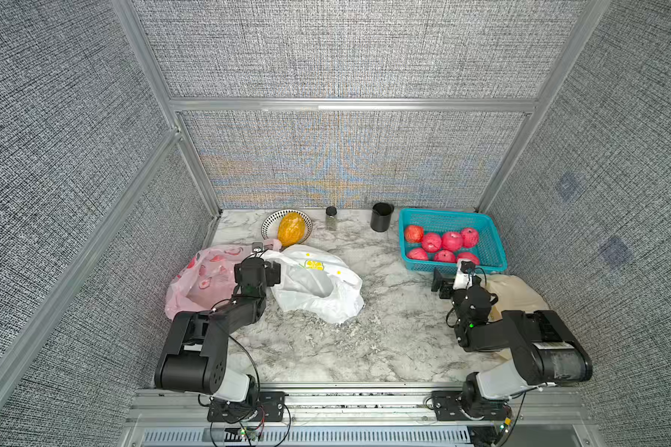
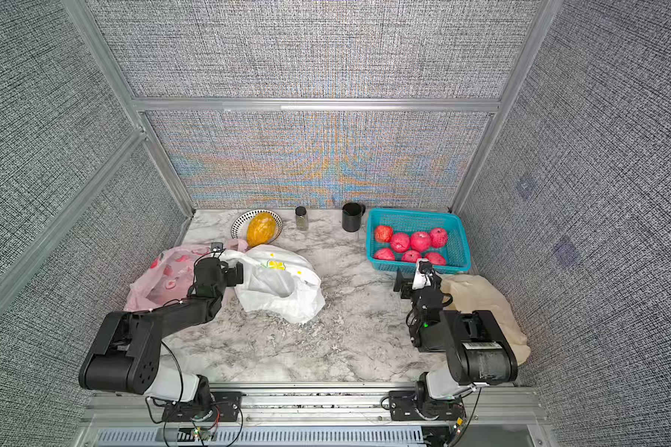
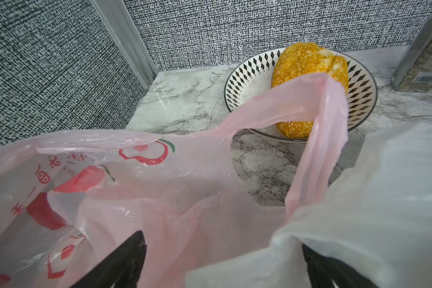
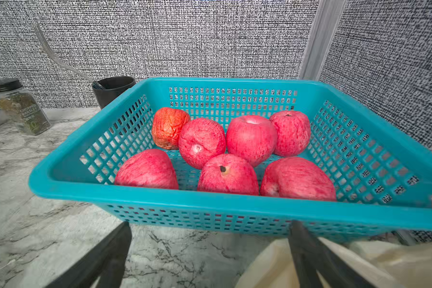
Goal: Untie the knot of a plastic bag & take out the apple
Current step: Reset both arms
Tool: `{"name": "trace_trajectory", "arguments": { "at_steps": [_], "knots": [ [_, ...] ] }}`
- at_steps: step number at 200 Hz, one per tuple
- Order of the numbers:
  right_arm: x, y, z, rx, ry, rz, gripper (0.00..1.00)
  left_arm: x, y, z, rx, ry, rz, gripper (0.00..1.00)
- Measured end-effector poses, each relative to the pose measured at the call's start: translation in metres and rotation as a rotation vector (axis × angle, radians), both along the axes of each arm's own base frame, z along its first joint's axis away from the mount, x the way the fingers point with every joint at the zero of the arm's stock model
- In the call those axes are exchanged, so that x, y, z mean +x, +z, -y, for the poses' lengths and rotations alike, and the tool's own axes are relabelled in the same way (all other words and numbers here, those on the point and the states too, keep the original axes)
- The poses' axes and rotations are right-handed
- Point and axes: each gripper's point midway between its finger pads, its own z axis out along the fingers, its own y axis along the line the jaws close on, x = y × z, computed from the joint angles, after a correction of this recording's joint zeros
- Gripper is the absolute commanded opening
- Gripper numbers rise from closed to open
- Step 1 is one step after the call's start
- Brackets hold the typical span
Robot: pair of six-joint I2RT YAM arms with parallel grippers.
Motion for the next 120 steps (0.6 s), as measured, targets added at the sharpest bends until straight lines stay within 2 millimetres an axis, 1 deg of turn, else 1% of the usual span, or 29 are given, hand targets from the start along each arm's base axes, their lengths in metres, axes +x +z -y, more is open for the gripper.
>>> {"name": "trace_trajectory", "arguments": {
  "at_steps": [42, 57, 69, 85, 97, 104, 113, 120],
  "knots": [
    [0.0, 0.0, 0.0, -0.005, 0.0, 0.0, 0.98, 0.001, 0.0, 0.0, 0.0, 0.0, -0.002, 1.0],
    [0.0, 0.0, 0.0, -0.008, 0.0, 0.0, 0.98, 0.004, 0.0, 0.001, 0.0, -0.002, -0.009, 1.0],
    [0.0, 0.0, 0.0, -0.008, 0.0, 0.0, 0.98, 0.01, 0.0, 0.005, -0.003, -0.023, -0.033, 1.0],
    [0.001, 0.001, 0.0, -0.009, 0.0, 0.001, 0.98, 0.027, 0.001, 0.01, 0.0, -0.041, -0.074, 1.0],
    [0.001, 0.001, -0.001, -0.012, 0.0, 0.002, 0.98, 0.046, -0.004, 0.019, 0.015, -0.07, -0.129, 1.0],
    [0.001, 0.001, -0.001, -0.013, 0.0, 0.002, 0.98, 0.06, -0.009, 0.029, 0.035, -0.098, -0.175, 1.0],
    [0.001, 0.001, -0.001, -0.015, 0.001, 0.002, 0.98, 0.073, -0.02, 0.049, 0.052, -0.175, -0.238, 1.0],
    [0.001, 0.001, -0.001, -0.017, 0.001, 0.002, 0.98, 0.074, -0.028, 0.062, 0.051, -0.234, -0.283, 1.0]
  ]
}}
